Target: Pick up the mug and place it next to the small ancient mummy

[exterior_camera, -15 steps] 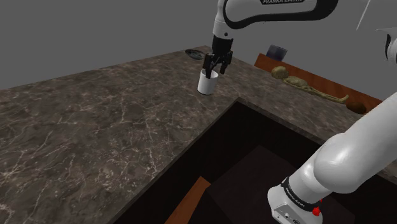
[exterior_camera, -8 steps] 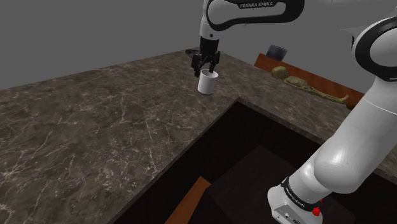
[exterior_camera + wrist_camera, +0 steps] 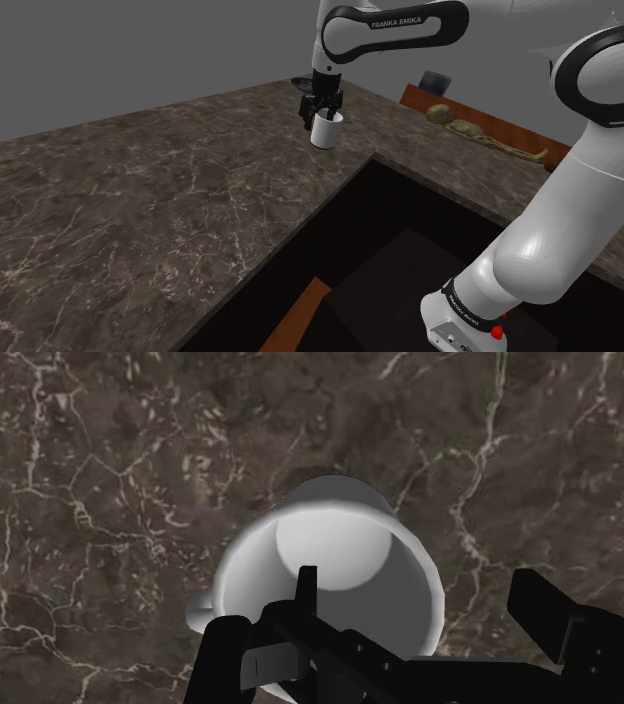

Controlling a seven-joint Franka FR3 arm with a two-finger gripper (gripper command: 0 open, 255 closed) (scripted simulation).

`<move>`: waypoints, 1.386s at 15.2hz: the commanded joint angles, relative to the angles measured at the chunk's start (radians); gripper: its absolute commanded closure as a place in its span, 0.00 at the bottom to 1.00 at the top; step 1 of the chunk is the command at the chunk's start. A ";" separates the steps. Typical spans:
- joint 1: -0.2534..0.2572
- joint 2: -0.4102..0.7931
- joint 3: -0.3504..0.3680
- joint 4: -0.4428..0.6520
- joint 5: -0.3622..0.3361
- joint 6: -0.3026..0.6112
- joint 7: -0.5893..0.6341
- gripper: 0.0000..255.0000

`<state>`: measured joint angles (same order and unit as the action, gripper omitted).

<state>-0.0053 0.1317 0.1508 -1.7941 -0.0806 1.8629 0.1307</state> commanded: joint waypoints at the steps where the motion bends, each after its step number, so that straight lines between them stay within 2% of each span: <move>1: 0.000 0.000 0.000 -0.001 0.000 0.001 0.000 0.00; 4: 0.000 0.000 0.000 -0.001 0.000 0.001 0.000 0.00; 5: 0.000 0.000 0.000 -0.001 0.000 0.001 0.000 1.00; 14: 0.000 0.000 0.000 -0.001 0.000 0.001 0.000 1.00; 21: 0.001 -0.012 0.001 0.079 0.004 -0.090 -0.006 1.00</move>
<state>-0.0037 0.1229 0.1523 -1.7244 -0.0776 1.7851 0.1270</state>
